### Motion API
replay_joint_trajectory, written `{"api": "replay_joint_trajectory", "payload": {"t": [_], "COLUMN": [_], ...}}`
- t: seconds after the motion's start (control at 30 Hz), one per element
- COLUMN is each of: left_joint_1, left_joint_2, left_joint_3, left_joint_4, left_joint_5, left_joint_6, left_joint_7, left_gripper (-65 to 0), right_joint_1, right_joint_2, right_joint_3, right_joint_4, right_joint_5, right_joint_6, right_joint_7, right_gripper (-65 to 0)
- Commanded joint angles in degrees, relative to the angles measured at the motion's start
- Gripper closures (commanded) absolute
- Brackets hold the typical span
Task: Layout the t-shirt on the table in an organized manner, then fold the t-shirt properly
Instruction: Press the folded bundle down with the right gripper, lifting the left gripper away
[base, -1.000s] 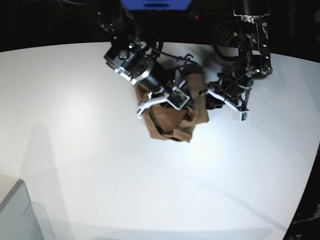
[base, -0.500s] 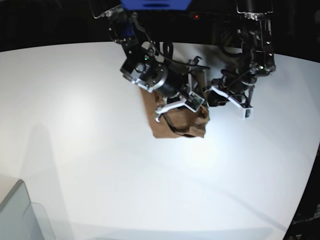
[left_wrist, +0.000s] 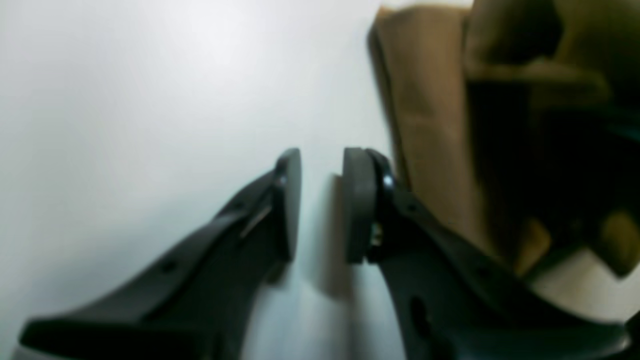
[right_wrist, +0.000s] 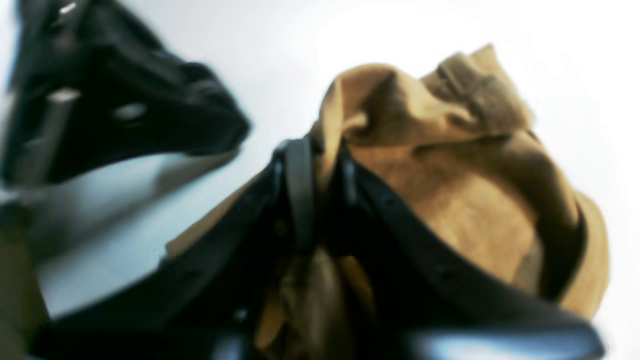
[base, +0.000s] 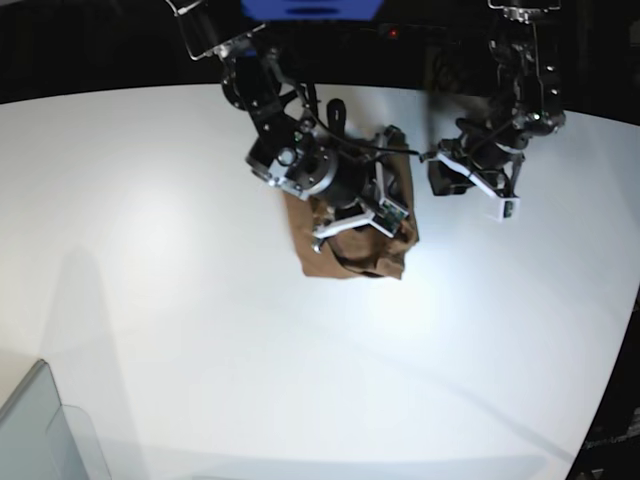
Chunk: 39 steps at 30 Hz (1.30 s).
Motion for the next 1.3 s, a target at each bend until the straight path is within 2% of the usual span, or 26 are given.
{"api": "replay_joint_trajectory", "payload": {"t": [0.0,0.1,0.2,0.5,0.7,0.77,0.93,1.1,1.27], "left_joint_1": [0.6,1.8,2.2,3.2,3.2,3.2,3.2,3.2,3.2], "left_joint_2": [-0.7,-0.6,-0.6,-0.7,-0.7,-0.5,-0.2,-0.2,-0.2], "left_joint_3": [-0.3,-2.7,-5.1,-10.7,-10.7,-10.7,-10.5,-10.4,-10.7], "left_joint_4": [1.5,3.9,4.5,4.4,4.5,4.5,4.4,4.4,4.4], "left_joint_5": [0.9,1.1,0.9,0.9,0.9,0.9,0.8,0.8,0.8], "left_joint_6": [0.7,0.7,0.7,0.7,0.7,0.7,0.7,0.7,0.7], "left_joint_7": [1.4,1.6,2.0,2.0,2.0,2.0,2.0,2.0,2.0], "left_gripper": [-14.8,-14.8,-14.9,-15.0,-15.0,-15.0,-15.0,-15.0,-15.0], "right_joint_1": [0.8,0.8,0.4,-5.7,-6.6,-6.7,-8.0,-10.8,-13.6], "right_joint_2": [-0.8,-0.8,-1.2,-1.2,-1.2,-1.2,-1.2,-1.2,-1.1], "right_joint_3": [-0.5,-0.6,-0.6,0.0,9.8,13.3,19.2,18.6,11.9], "right_joint_4": [0.9,1.2,2.9,19.2,20.6,20.6,20.6,20.1,17.6], "right_joint_5": [0.8,0.8,0.8,0.8,0.8,0.8,0.8,0.9,0.9], "right_joint_6": [0.1,0.1,0.2,0.2,0.2,0.2,0.2,0.2,0.3], "right_joint_7": [1.7,1.9,1.9,1.7,1.7,1.7,1.7,1.8,1.8], "right_gripper": [-15.5,-26.9,-33.1,-34.0,-33.8,-31.6,-18.6,-10.4,-6.4]}}
